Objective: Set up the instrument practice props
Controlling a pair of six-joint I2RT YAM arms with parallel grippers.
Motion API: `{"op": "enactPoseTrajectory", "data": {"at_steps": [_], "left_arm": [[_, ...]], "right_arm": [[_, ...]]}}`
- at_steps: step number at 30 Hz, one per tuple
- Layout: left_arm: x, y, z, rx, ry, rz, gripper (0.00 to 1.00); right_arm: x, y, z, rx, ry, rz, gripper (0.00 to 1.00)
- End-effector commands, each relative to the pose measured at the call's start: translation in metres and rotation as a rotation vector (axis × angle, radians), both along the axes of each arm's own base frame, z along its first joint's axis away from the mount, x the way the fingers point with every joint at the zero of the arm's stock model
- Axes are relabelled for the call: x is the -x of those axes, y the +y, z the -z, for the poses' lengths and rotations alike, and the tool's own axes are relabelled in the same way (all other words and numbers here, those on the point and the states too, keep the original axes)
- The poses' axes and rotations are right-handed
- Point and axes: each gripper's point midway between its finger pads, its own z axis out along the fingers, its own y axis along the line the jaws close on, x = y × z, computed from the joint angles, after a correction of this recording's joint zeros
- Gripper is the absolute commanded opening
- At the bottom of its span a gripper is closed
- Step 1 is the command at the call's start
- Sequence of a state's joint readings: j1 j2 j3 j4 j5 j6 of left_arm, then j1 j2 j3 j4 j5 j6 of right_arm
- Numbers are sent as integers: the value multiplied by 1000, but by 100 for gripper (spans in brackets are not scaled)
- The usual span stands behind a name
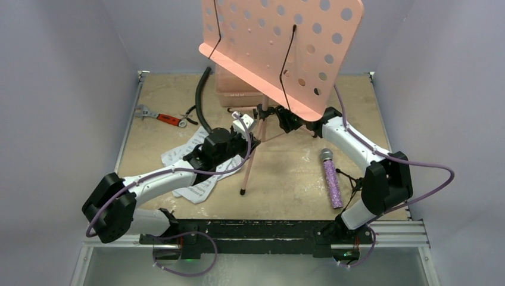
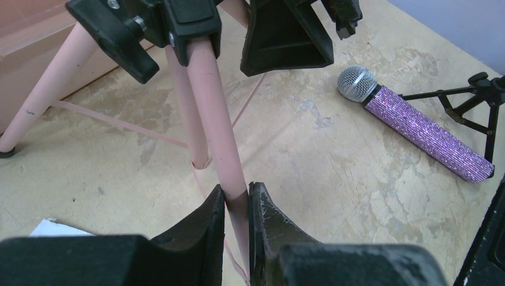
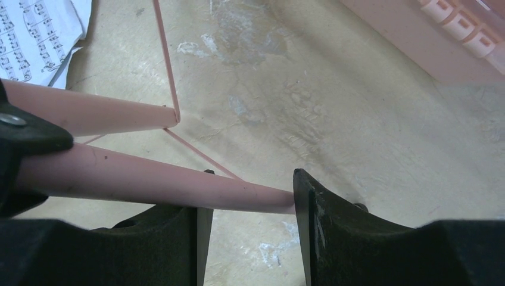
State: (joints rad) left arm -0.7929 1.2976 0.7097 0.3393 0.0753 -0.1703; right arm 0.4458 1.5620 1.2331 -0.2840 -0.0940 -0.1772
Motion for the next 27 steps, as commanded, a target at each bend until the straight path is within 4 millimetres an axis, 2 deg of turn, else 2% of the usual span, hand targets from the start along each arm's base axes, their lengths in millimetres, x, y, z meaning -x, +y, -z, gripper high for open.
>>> {"op": "enactPoseTrajectory", "data": {"at_steps": [1,16,27], "left_arm": [[54,-63,-33,64,-59,311,0],[105,-124,-24,13,-108,505,0],[123,-156,-21,2,-132,577,0]], "right_arm": [[-36,17,-39,-72,-133,8,52],[-54,39,-45,-118,-153,-60,51],[-61,57,-58,-154,-184,-145,51]]}}
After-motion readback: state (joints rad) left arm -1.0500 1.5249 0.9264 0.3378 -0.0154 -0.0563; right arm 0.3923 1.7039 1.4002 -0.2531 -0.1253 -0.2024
